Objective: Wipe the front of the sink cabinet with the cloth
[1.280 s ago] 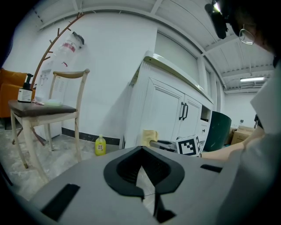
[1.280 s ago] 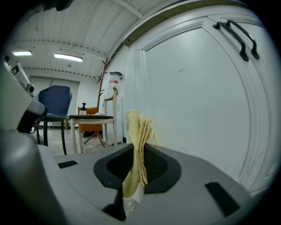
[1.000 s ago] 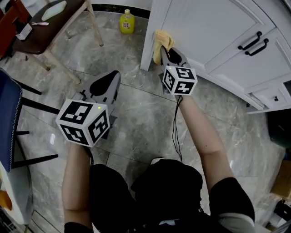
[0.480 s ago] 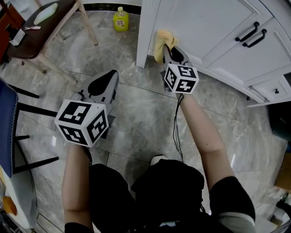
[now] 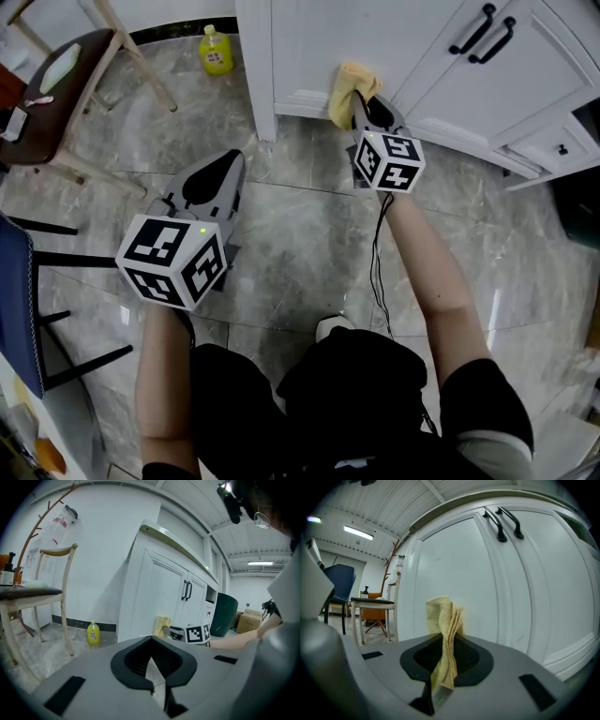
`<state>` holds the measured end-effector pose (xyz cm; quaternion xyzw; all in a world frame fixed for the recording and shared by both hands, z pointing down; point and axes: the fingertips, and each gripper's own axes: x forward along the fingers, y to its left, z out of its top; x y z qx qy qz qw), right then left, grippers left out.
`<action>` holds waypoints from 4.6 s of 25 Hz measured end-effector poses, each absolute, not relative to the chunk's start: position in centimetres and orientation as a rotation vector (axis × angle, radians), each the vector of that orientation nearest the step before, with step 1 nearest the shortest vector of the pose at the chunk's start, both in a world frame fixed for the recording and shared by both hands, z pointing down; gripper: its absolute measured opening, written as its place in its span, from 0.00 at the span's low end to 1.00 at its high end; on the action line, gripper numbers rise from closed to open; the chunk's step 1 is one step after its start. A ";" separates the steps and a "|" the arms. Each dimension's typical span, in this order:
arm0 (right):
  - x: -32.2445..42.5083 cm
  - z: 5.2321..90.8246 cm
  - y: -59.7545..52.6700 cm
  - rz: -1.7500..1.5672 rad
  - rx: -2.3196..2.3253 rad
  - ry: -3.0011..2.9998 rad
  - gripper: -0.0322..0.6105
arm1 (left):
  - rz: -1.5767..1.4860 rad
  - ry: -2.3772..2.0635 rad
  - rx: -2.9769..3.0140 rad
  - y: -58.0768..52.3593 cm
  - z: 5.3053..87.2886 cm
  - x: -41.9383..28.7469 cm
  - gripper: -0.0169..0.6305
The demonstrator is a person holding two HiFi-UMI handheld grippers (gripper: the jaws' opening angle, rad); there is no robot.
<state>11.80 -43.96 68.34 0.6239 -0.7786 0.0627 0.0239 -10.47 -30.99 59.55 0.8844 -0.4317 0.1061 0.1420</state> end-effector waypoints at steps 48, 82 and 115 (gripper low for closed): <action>-1.7 45.5 -28.3 0.438 1.440 -2.340 0.15 | 0.238 -1.583 2.196 -17.0 38.9 -27.3 0.05; -7.7 5.9 -3.9 0.343 1.136 -2.680 0.15 | 0.154 -1.847 2.002 11.9 5.4 -25.0 0.05; 19.5 7.4 6.5 0.435 0.809 -2.827 0.15 | 0.229 -2.065 1.754 26.1 5.5 7.1 0.05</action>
